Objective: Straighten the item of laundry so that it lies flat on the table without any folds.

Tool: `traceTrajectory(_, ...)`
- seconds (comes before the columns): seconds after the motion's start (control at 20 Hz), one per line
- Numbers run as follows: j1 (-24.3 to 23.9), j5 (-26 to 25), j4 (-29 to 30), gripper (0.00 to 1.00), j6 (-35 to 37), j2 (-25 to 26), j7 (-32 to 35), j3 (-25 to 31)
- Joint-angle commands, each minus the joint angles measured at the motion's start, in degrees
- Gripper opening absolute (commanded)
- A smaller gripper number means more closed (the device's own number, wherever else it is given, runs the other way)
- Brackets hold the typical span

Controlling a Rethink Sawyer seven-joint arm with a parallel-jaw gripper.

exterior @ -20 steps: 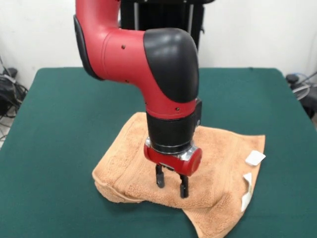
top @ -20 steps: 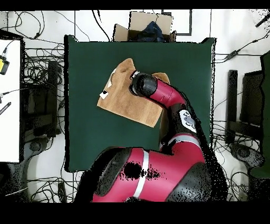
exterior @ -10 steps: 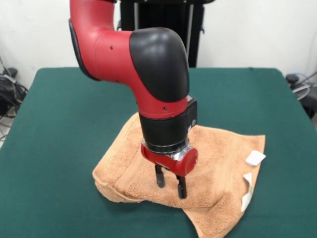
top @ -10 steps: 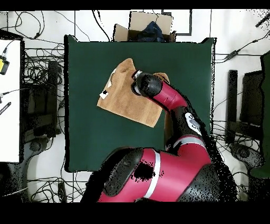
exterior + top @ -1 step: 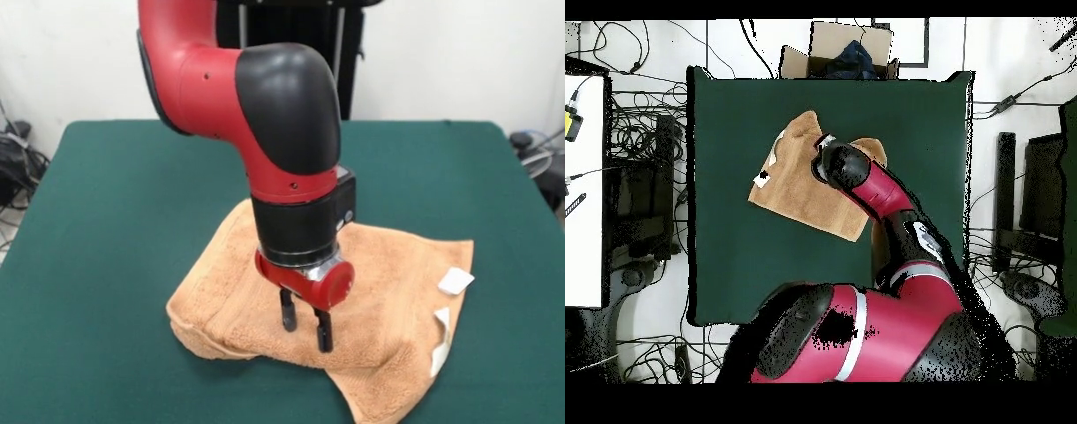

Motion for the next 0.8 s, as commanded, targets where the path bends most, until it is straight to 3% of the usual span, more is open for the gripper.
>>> traceTrajectory(0.05,6.0,3.2,7.6,1.00,3.3,5.3,15.5,2.1)
traceTrajectory(0.3,8.7,4.3,4.6,1.00,7.4,4.8,15.4,-1.9)
traceTrajectory(0.45,11.3,3.9,-2.3,1.00,16.2,5.7,15.4,-7.2)
traceTrajectory(0.7,12.0,4.2,-4.3,1.00,24.1,4.1,17.4,-8.6)
traceTrajectory(0.8,14.0,2.6,-8.1,1.00,29.0,3.0,19.1,-12.7)
